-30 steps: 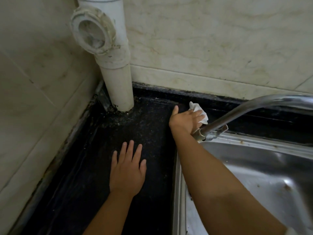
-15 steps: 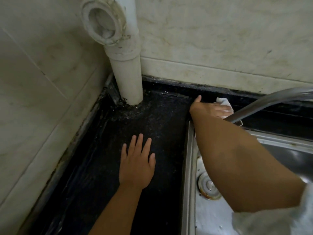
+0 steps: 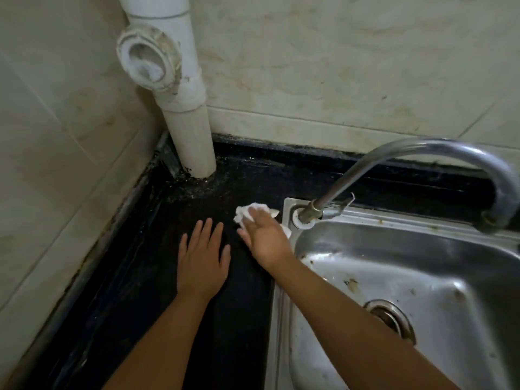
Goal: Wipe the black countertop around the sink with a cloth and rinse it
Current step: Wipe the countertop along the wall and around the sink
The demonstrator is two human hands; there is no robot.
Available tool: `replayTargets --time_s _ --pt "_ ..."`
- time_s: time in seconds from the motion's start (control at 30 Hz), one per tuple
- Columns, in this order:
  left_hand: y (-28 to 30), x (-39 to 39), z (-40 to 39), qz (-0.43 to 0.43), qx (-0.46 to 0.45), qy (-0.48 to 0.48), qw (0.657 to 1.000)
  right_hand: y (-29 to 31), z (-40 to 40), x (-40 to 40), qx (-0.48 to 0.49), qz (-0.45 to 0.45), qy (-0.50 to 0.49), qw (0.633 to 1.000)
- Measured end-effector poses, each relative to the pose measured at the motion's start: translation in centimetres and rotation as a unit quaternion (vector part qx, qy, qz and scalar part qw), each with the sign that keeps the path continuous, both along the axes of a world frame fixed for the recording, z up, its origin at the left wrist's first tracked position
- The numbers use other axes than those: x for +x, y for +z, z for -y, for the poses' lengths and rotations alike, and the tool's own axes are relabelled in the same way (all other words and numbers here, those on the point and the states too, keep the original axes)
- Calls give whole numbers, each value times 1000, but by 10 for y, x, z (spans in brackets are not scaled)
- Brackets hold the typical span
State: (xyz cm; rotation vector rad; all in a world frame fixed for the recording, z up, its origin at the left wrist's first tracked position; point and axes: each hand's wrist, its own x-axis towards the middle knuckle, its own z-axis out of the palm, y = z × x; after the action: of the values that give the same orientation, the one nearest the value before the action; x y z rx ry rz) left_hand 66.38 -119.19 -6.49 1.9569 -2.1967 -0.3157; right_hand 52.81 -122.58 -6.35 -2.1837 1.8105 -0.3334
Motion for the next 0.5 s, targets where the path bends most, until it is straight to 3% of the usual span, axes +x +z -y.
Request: replayTargets --time_s 0.07,0.2,0.3,0.43,0.5 --pt "7 -1 -7 1 4 15 1000 0 -34 -1 11 -29 31 999" --pt "19 -7 -25 -21 -7 37 999 -12 -104 -18 -17 108 158 981" --pt "25 -13 -56 -20 3 9 1000 -10 -158 -34 19 232 154 960" --pt "32 -24 -112 -44 22 -42 998 6 -223 -54 49 300 126 944" --pt "39 -36 -141 -68 40 -66 995 20 -248 -73 65 318 61 944"
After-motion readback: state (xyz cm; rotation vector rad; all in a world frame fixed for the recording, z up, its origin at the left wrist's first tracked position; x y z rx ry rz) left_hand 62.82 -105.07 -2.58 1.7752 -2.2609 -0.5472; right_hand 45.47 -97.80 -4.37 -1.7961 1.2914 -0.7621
